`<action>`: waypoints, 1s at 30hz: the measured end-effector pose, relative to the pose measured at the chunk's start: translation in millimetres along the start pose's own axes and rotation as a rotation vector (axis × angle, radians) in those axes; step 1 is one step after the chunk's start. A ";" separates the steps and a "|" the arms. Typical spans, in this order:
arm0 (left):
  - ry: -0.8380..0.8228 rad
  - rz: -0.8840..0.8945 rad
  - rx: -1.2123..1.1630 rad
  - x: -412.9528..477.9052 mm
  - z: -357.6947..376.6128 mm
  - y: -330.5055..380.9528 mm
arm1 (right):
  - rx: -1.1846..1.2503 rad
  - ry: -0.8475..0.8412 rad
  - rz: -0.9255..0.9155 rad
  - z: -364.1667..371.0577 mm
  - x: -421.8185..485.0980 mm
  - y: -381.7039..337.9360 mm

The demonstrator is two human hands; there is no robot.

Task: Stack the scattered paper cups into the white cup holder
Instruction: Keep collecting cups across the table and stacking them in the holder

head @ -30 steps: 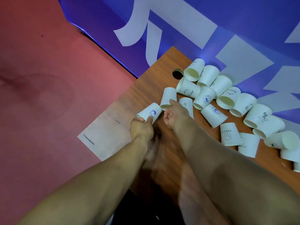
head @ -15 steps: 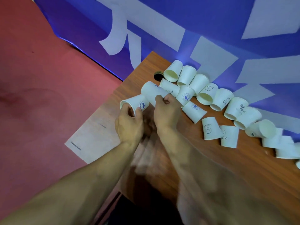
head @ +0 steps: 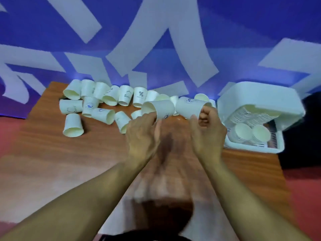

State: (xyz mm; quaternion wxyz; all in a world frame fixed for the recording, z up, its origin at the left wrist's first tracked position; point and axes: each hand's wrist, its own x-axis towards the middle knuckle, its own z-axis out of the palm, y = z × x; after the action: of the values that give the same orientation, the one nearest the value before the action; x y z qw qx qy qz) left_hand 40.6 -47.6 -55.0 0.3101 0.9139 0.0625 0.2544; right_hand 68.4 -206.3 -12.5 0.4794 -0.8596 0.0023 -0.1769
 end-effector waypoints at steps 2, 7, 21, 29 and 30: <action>-0.064 0.099 -0.034 -3.4 31.7 56.2 | -0.144 0.080 -0.059 -63.0 10.1 40.0; -0.206 0.297 -0.002 -12.9 106.6 166.6 | -0.337 0.186 -0.065 -184.5 24.6 121.4; -0.474 0.491 0.280 -3.7 199.4 226.6 | -0.551 0.001 -0.190 -214.5 80.0 225.3; -0.717 0.594 0.408 0.0 239.6 203.7 | -0.702 -0.229 -0.158 -183.0 97.1 270.5; -0.761 0.584 0.410 0.1 242.9 202.2 | -0.714 -0.239 -0.155 -179.5 97.1 274.1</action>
State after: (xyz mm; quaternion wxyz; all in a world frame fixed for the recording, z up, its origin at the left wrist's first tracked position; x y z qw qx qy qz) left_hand 154.2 -339.2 -98.7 0.0419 0.9630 -0.2637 -0.0376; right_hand 149.9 -519.0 -123.5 0.1317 -0.9847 -0.0570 -0.0993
